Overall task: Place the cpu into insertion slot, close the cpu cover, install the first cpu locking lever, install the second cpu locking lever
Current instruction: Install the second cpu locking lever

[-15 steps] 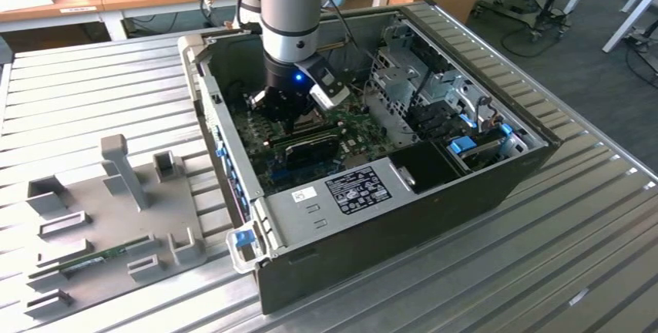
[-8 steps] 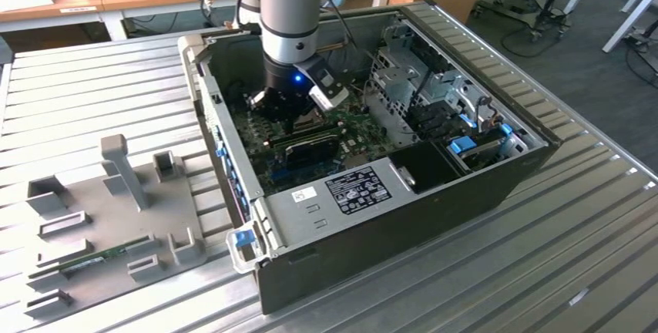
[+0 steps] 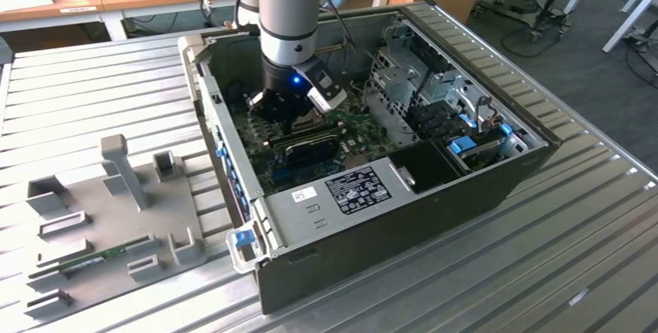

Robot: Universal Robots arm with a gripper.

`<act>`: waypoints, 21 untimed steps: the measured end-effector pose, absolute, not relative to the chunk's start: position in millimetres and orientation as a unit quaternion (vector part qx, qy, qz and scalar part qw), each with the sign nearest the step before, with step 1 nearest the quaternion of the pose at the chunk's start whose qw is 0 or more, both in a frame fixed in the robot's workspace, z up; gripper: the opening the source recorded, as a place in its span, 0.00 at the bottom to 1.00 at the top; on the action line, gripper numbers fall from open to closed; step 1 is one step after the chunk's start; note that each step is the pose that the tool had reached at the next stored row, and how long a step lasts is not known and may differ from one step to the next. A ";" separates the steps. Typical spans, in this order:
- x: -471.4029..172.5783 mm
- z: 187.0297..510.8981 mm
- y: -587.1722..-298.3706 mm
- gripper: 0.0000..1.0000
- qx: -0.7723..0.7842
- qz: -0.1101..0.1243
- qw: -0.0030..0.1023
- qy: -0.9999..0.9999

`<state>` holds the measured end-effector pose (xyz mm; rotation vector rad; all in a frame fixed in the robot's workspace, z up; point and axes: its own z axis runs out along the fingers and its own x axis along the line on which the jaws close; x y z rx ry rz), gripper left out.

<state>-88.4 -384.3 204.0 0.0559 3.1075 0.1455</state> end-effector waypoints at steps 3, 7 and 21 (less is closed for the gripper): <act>-88.9 202.8 -384.5 0.10 0.018 0.050 0.015 0.998; -89.5 201.4 -384.4 0.10 0.018 0.056 0.015 0.998; -90.9 194.9 -384.4 0.10 0.018 0.056 0.015 0.998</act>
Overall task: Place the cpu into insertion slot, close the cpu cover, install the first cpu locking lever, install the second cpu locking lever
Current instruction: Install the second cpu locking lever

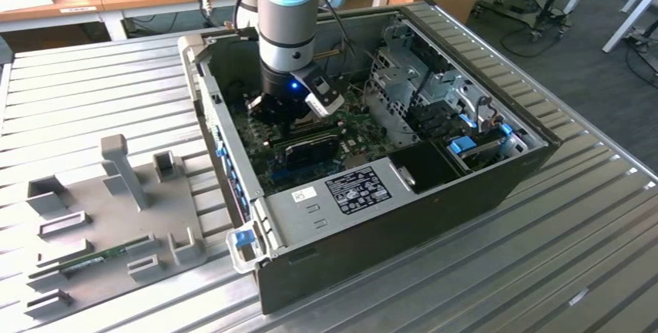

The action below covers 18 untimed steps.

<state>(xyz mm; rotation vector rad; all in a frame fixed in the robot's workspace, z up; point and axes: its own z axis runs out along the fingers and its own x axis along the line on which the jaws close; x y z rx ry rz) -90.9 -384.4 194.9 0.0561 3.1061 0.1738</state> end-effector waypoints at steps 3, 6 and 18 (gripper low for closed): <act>-91.0 194.7 -384.3 0.10 0.018 0.052 0.015 0.998; -90.9 194.8 -384.4 0.10 0.018 0.049 0.015 0.999; -90.9 209.7 -384.4 0.10 0.018 0.048 0.015 0.999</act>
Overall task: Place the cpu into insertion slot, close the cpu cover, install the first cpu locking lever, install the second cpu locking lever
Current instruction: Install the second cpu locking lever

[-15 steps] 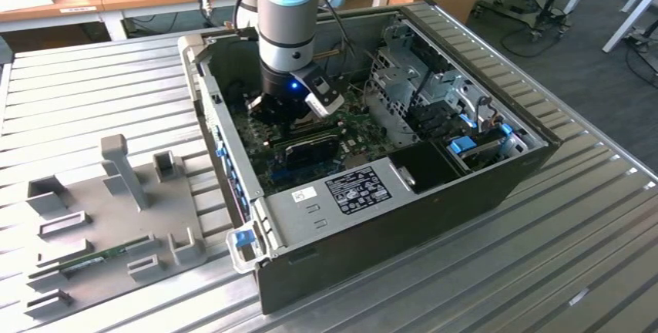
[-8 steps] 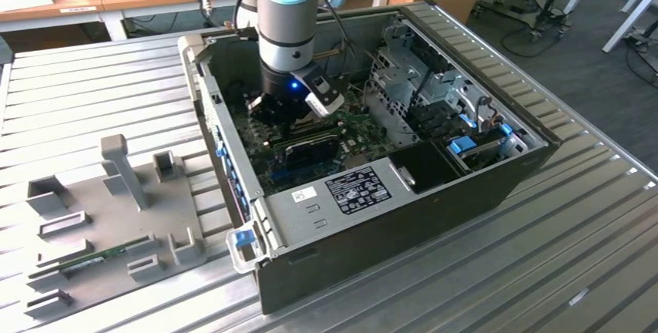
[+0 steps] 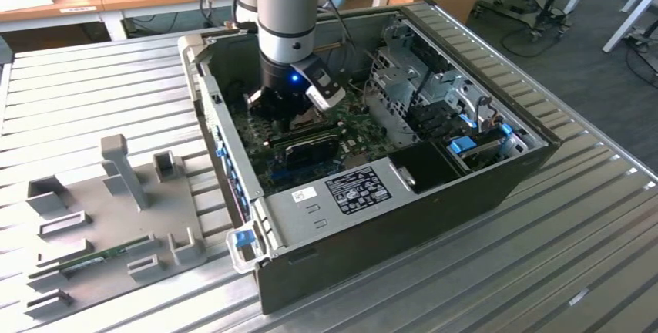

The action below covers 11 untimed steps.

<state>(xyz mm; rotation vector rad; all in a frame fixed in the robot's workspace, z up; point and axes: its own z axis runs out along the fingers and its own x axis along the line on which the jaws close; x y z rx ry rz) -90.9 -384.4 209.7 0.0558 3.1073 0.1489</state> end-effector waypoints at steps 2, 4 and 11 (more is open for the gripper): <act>-90.9 213.5 -384.4 0.10 0.018 0.048 0.015 0.999; -90.6 213.9 -384.3 0.10 0.018 0.048 0.015 0.999; -63.0 213.7 -384.4 0.10 0.018 0.048 0.015 0.999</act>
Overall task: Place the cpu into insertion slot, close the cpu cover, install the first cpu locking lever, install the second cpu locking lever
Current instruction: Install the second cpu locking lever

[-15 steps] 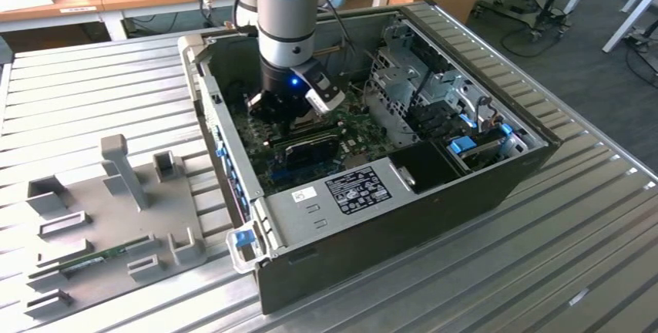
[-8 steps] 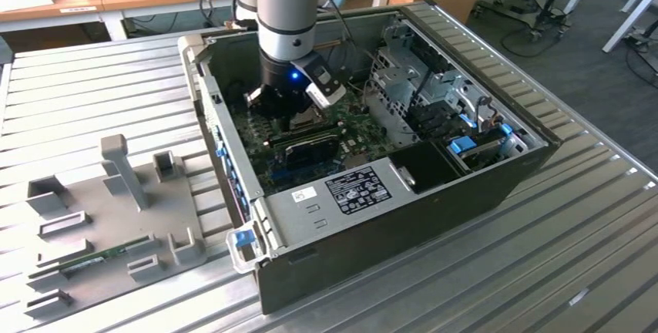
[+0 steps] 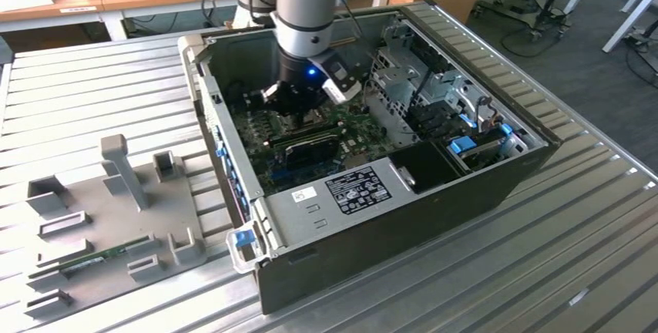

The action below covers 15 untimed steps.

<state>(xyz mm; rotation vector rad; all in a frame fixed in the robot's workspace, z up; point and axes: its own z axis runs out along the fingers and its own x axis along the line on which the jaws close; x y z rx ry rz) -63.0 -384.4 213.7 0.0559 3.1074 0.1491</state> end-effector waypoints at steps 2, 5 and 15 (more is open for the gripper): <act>-56.7 213.6 -383.9 0.10 0.018 0.048 0.015 0.999; -54.1 213.6 -377.1 0.10 0.018 0.048 0.015 0.999; -52.7 213.6 -360.9 0.10 0.018 0.048 0.015 0.999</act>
